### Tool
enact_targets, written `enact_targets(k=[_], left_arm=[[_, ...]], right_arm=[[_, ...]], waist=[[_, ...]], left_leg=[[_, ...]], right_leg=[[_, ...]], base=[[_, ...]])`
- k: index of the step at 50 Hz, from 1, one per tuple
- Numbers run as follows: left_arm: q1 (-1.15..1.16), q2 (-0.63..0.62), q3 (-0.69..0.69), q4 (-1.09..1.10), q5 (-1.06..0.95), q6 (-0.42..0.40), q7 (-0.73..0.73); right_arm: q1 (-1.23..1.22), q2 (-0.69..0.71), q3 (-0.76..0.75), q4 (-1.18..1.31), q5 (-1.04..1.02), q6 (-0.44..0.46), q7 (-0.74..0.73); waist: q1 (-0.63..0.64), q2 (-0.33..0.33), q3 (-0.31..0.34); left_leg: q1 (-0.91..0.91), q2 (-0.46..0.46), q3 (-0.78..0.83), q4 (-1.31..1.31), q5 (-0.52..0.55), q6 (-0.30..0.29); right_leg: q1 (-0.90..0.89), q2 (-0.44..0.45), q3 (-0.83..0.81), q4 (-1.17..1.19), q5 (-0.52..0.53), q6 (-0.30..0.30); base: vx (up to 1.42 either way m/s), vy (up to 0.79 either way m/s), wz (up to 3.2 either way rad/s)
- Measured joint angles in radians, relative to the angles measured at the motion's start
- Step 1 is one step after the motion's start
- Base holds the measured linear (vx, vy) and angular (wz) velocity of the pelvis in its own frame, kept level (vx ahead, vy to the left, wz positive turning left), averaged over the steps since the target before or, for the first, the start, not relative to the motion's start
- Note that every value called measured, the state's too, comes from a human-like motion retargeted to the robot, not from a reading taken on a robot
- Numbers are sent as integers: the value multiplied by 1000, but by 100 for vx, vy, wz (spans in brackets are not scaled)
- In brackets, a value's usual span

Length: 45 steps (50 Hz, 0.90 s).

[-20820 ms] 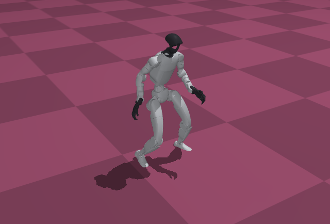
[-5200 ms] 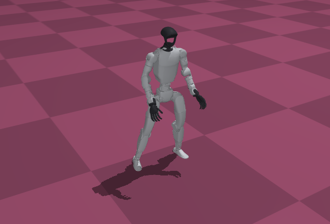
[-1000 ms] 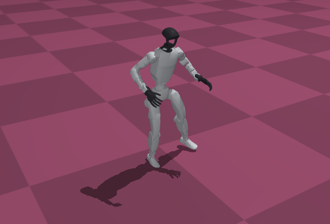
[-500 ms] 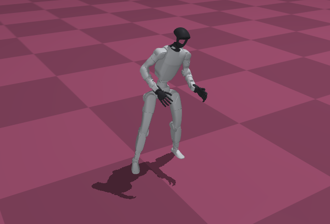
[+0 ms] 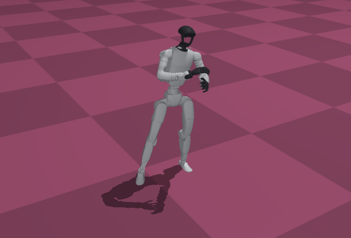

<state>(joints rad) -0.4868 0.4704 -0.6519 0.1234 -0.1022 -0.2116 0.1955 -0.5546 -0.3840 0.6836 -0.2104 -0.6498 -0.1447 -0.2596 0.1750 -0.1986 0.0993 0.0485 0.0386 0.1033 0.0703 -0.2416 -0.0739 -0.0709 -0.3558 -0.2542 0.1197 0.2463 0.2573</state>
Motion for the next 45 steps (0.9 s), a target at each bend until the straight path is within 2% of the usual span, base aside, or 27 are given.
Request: enact_targets(k=[1,2,3,4,5,7,9,13,16,17,18,19,20,23,25,27,30,31,32,33,34,37,40,42,43,45], left_arm=[[2,-17,3,-4,7,6,2],[11,-54,9,-9,-95,-14,14],[34,-130,23,-18,-416,-86,45],[45,-162,42,-27,-507,-103,49],[50,-170,63,-37,-483,-93,41],[70,-219,102,-54,-445,-255,338],[86,-235,96,-63,-460,-258,348],[106,-233,83,-74,-497,-252,339],[116,-225,71,-83,-574,-214,283],[120,-224,73,-87,-705,-161,229],[124,-231,85,-98,-1008,-48,107],[131,-239,89,-102,-1163,-45,85],[138,-249,89,-103,-1244,-96,114],[144,-254,115,-78,-1303,-81,95],[146,-256,180,-22,-1118,-121,198],[174,-276,209,-31,-1382,34,-14],[210,-285,264,-34,-1494,31,-46],[213,-250,270,-39,-1342,26,-46],[213,-194,265,-45,-1046,19,-39],[207,-95,241,-55,-461,10,-18],[228,-64,249,-70,-281,-1,0],[339,-61,341,-128,-324,-24,46],[476,-88,445,-178,-411,-55,110],[538,-109,492,-179,-363,-71,112],[550,-107,507,-171,-383,-77,161],[556,-77,528,-126,-389,-71,177]], right_arm=[[-18,4,23,17,-9,0,5],[-37,11,48,36,-10,-4,0],[-58,22,77,59,4,-13,-27],[-63,23,92,68,1,-16,-27],[-60,18,101,70,-9,-16,-15],[-55,13,105,62,-23,-23,-158],[-48,5,111,60,-6,-25,-157],[-67,-18,140,45,35,-24,-127],[-90,-33,178,39,44,-11,-91],[-102,-35,196,44,36,18,-78],[-121,-30,224,57,21,79,-55],[-129,-28,240,61,25,98,-73],[-132,-26,250,60,39,97,-112],[-153,-17,270,88,41,96,-121],[-175,-9,272,104,30,89,-140],[-202,12,280,127,26,82,-62],[-220,41,262,131,-1,82,-108],[-213,39,240,119,-14,72,-129],[-198,31,209,100,-31,54,-148],[-169,11,162,68,-54,20,-164],[-132,-1,126,44,-62,10,-190],[16,-54,16,-40,-41,12,-271],[191,-124,-99,-110,62,15,-339],[312,-153,-201,-115,231,33,-242],[368,-162,-265,-101,203,101,-333],[474,-161,-374,-37,224,133,-305]], waist=[[-1,5,-2],[-3,10,-2],[-5,16,3],[-6,21,2],[-8,25,-2],[-12,30,4],[-18,33,0],[-27,33,-12],[-23,34,-24],[-20,33,-27],[-17,31,-28],[-16,32,-32],[-16,34,-38],[-18,54,-37],[-29,77,-36],[-44,95,-38],[-63,113,-35],[-65,117,-29],[-66,119,-22],[-65,119,-13],[-63,121,-2],[-69,141,49],[-110,191,126],[-139,206,219],[-153,205,277],[-172,211,393]], left_leg=[[7,1,-1,-5,3,0],[14,2,-1,-9,5,-1],[20,3,-1,-14,5,-1],[23,4,-4,-16,6,-1],[26,5,-8,-18,8,-1],[31,7,-15,-19,8,-6],[34,8,-23,-19,9,-7],[34,11,-34,-15,9,-12],[36,18,-34,-12,9,-15],[37,20,-31,-12,16,-9],[39,21,-25,-14,33,6],[37,23,-22,-9,37,10],[34,26,-21,0,34,9],[42,48,-22,-6,46,6],[38,73,-21,4,50,-3],[31,96,-17,11,55,-4],[18,123,-14,24,54,5],[8,127,-18,35,47,10],[-3,131,-27,47,40,13],[-17,130,-44,60,30,13],[-25,127,-64,63,29,13],[-46,133,-107,57,40,3],[-67,191,-66,57,47,-31],[-104,201,-60,117,13,-45],[-133,194,-69,180,-12,-41],[-214,187,-98,348,-76,-44]], right_leg=[[1,0,2,9,-5,-5],[0,0,5,18,-11,-10],[-1,0,10,28,-19,-16],[0,1,18,34,-25,-19],[1,2,27,39,-32,-21],[2,3,60,53,-52,-12],[5,6,96,59,-75,-8],[19,13,147,55,-142,1],[36,17,127,56,-225,-13],[40,17,119,57,-255,-26],[41,17,117,57,-281,-45],[44,15,114,56,-297,-54],[48,14,111,55,-307,-56],[49,33,114,65,-325,-56],[35,53,113,100,-346,-57],[30,76,112,106,-360,-62],[32,104,111,87,-372,-56],[29,110,109,84,-373,-50],[26,116,108,80,-372,-43],[24,122,107,74,-368,-31],[19,128,112,67,-361,-24],[-21,153,144,87,-360,-15],[-143,178,185,256,-425,-11],[-255,159,226,445,-499,1],[-298,131,239,529,-536,-9],[-366,51,224,655,-598,-57]], base=[[0,0,0],[0,0,0],[0,0,0],[3,-5,12],[4,-7,18],[4,-9,22],[4,-11,22],[5,-16,15],[6,-21,1],[5,-24,-12],[5,-25,-13],[6,-25,-10],[6,-26,-5],[6,-28,-2],[5,-30,-2],[5,-32,-5],[5,-31,-8],[3,-29,-9],[2,-28,-8],[1,-25,-13],[0,-23,-22],[-4,-16,-36],[-11,-10,-41],[-14,-14,-25],[-14,-18,1],[-15,-22,19]])
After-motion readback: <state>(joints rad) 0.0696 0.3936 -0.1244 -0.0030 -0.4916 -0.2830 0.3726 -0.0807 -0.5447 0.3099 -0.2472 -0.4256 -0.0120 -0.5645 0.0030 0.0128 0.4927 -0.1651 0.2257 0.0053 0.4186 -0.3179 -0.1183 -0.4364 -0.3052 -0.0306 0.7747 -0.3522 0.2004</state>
